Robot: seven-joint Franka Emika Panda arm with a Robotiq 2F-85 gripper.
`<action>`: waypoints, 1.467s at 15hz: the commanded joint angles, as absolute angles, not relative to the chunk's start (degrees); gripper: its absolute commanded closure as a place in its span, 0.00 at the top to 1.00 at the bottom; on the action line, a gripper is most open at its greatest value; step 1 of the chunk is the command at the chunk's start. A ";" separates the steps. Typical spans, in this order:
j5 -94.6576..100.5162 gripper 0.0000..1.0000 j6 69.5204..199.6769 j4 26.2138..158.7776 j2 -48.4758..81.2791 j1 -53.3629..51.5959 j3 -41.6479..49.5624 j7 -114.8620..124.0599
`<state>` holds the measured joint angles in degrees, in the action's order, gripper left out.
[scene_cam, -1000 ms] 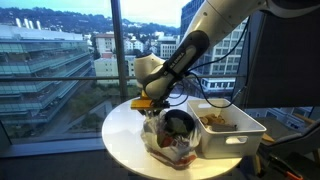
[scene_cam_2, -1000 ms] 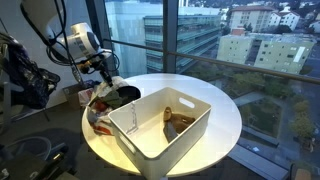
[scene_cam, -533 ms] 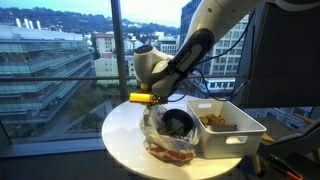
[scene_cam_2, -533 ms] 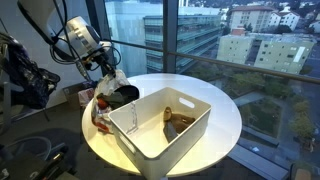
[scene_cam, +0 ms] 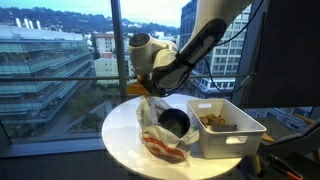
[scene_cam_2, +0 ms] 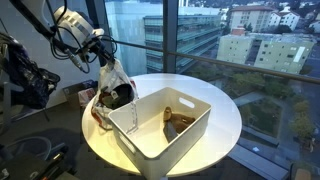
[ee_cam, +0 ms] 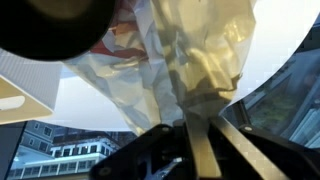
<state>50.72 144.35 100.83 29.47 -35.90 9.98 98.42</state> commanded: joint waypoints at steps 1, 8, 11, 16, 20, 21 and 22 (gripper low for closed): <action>56.86 0.00 140.98 100.89 27.85 -34.26 7.01 103.15; 54.55 0.40 130.72 103.30 26.45 -29.34 -2.41 99.08; 54.42 0.64 127.55 105.06 23.49 -28.35 -5.32 99.73; 44.72 1.00 125.00 110.95 16.33 -23.30 -9.35 94.47; 29.01 1.00 126.29 118.37 11.32 -17.48 -9.79 83.19; 25.71 1.00 126.33 120.04 10.24 -16.49 -9.40 80.37; 21.78 1.00 126.53 121.79 9.35 -15.27 -9.23 76.58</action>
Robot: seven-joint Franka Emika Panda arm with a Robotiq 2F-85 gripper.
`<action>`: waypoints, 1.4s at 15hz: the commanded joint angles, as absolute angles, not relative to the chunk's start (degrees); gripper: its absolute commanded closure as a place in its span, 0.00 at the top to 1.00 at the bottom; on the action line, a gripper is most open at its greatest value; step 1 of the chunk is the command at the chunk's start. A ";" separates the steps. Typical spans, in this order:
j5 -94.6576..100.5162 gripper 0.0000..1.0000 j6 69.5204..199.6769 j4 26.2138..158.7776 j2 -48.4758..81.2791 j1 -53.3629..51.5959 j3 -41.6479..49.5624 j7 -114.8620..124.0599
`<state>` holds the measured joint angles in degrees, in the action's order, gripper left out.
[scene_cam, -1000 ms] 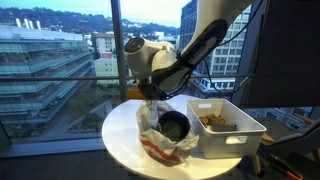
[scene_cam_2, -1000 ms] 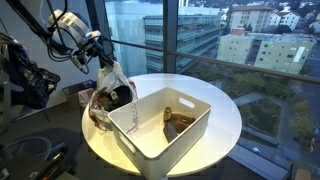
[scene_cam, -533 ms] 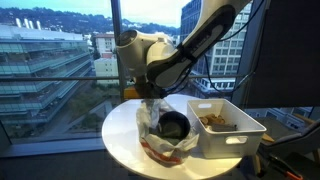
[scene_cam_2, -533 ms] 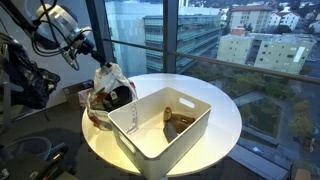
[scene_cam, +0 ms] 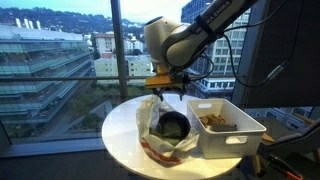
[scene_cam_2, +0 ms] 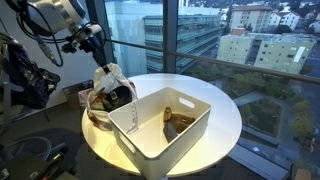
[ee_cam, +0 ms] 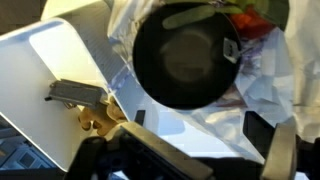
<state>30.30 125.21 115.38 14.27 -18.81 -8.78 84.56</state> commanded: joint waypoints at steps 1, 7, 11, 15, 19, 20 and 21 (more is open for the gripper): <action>18.20 1.00 126.29 123.18 8.90 -14.15 -9.11 73.45; 7.07 1.00 120.85 127.19 12.23 -11.83 -8.06 65.14; 7.41 1.00 120.35 128.43 15.93 -13.10 -7.82 65.44; 8.40 1.00 120.97 127.56 19.52 -15.49 -7.59 68.19; 10.06 1.00 125.09 125.85 22.49 -17.16 -6.18 72.25; 10.39 1.00 126.55 125.48 22.89 -17.36 -5.70 73.18; 10.89 1.00 127.74 124.94 23.29 -17.61 -5.03 74.40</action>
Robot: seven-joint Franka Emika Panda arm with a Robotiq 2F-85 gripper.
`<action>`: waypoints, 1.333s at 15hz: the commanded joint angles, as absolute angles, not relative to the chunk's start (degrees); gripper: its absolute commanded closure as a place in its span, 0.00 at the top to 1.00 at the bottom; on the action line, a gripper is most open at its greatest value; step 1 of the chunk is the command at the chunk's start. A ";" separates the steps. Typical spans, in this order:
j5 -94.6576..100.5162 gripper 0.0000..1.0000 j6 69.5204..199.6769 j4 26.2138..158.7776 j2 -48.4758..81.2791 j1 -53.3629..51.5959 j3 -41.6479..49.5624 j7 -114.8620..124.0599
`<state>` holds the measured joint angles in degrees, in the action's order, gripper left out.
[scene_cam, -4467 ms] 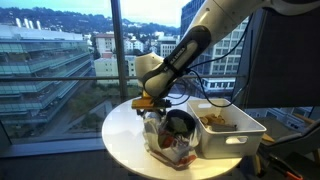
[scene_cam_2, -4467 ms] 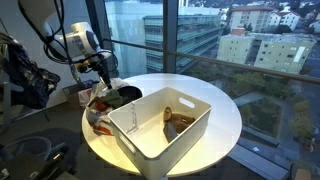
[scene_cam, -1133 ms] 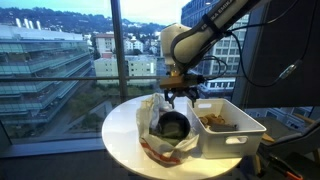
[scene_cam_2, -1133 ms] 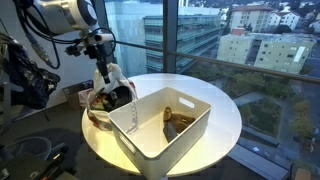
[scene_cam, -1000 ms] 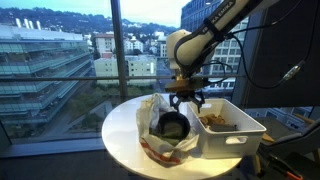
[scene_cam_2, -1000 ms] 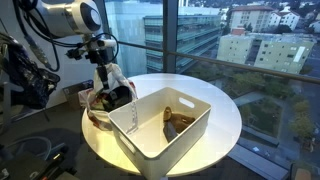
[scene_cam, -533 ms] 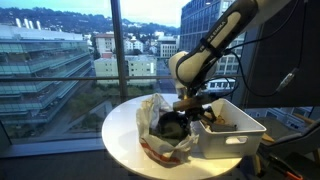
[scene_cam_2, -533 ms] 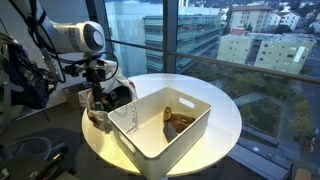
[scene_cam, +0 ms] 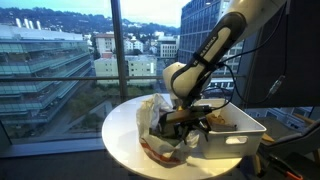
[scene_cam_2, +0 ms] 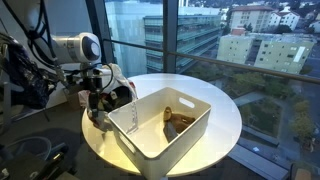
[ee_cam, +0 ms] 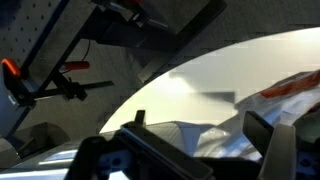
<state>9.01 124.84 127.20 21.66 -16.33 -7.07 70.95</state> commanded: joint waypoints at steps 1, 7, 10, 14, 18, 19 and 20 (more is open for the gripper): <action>10.90 1.00 128.98 124.48 23.63 -17.48 -4.52 74.91; 7.59 1.00 128.10 122.59 26.64 -16.57 -3.36 74.96; 6.07 1.00 127.98 123.19 26.84 -16.89 -4.01 74.14; 5.87 1.00 128.30 123.17 27.40 -17.18 -4.24 74.16; 7.60 1.00 129.98 122.86 28.23 -17.67 -3.49 74.38; 6.24 1.00 130.30 122.77 28.39 -16.93 -4.14 72.95; 5.80 1.00 131.04 122.73 28.46 -16.75 -4.47 72.15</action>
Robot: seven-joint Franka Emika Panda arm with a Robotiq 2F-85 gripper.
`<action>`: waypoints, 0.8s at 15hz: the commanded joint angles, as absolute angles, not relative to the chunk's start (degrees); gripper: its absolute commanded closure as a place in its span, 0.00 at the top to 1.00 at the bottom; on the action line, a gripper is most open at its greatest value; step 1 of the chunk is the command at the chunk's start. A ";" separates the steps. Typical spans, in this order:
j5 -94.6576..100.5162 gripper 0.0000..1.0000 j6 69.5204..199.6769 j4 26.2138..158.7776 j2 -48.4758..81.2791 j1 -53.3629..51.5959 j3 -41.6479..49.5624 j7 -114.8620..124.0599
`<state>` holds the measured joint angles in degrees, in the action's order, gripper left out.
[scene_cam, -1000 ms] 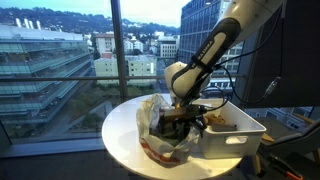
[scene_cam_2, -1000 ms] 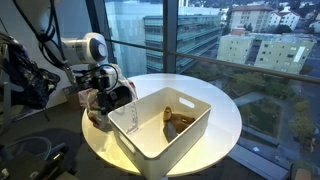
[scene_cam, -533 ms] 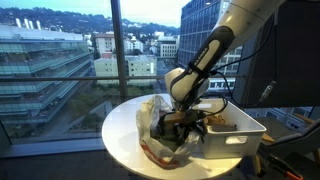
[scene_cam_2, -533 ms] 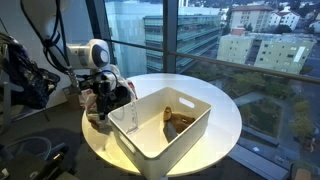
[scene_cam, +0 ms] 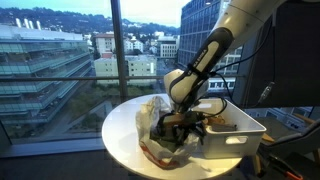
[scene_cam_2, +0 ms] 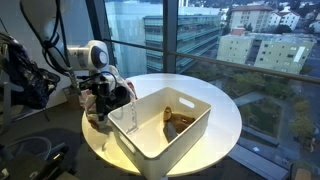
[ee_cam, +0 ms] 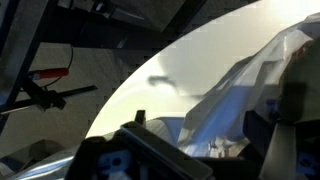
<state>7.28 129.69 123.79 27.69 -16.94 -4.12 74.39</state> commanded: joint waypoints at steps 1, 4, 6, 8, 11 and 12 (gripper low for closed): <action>6.05 1.00 131.85 122.67 28.53 -16.97 -4.53 71.76; 5.73 1.00 134.44 122.02 29.21 -16.93 -4.94 69.61; 4.19 1.00 135.86 121.70 29.80 -16.04 -5.48 67.03; 3.70 1.00 137.92 121.96 30.03 -16.45 -5.04 65.83; 4.41 1.00 137.32 122.69 29.49 -17.75 -3.92 66.55; 4.41 1.00 137.57 122.69 29.49 -17.78 -3.92 66.29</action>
<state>5.14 137.67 122.78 29.52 -16.85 -4.82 66.82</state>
